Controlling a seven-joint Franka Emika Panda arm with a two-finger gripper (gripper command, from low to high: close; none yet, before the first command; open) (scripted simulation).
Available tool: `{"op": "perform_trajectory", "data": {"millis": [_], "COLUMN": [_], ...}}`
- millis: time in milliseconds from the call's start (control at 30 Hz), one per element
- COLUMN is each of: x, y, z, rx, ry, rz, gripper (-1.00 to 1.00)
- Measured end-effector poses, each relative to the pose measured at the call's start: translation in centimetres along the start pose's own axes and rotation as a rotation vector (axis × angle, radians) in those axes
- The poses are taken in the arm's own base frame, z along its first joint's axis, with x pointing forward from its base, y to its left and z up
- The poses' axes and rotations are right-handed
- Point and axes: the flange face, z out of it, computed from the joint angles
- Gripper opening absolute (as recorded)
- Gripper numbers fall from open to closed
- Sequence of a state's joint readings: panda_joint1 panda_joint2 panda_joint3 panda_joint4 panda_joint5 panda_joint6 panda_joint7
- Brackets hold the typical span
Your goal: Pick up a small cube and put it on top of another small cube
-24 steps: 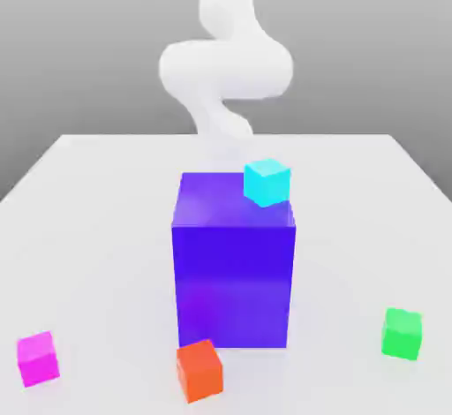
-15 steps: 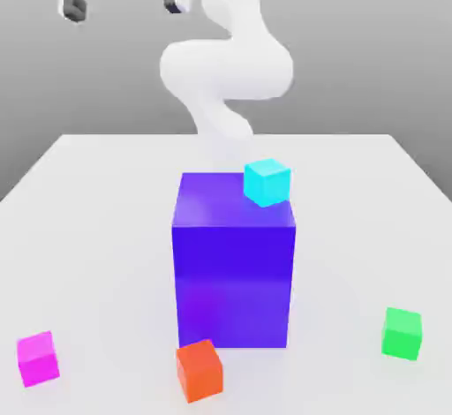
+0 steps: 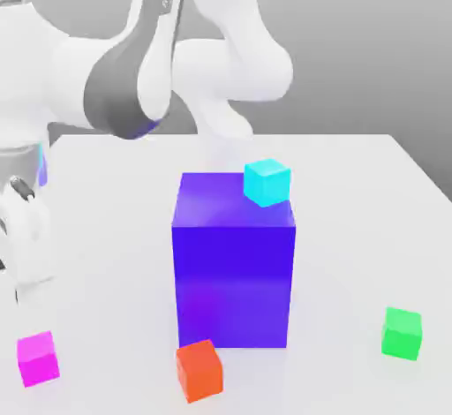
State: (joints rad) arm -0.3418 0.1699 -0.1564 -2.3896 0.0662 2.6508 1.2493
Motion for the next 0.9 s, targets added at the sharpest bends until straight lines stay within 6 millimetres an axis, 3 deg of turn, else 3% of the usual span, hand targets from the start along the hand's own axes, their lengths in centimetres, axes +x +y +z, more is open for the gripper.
{"op": "perform_trajectory", "data": {"millis": [100, 233, 267, 500, 633, 667, 767, 900], "x": [2.0, 2.5, 2.5, 2.5, 2.6, 1.8, -6.1, -16.2], "y": [2.2, 3.2, 3.3, 3.4, 3.0, 2.7, 1.3, 1.5], "z": [5.3, 10.8, 12.1, 12.3, 7.9, 6.9, 5.7, 4.4], "rx": [-0.073, -0.092, -0.093, -0.093, -0.092, -0.092, -0.09, -0.087], "ry": [-0.011, -0.013, -0.014, -0.013, -0.014, -0.016, -0.039, -0.06], "rz": [0.102, 0.129, 0.13, 0.13, 0.131, 0.114, -0.05, -0.265], "gripper": [0.0, 0.0, -1.0, -1.0, -1.0, -1.0, -1.0, -1.0]}}
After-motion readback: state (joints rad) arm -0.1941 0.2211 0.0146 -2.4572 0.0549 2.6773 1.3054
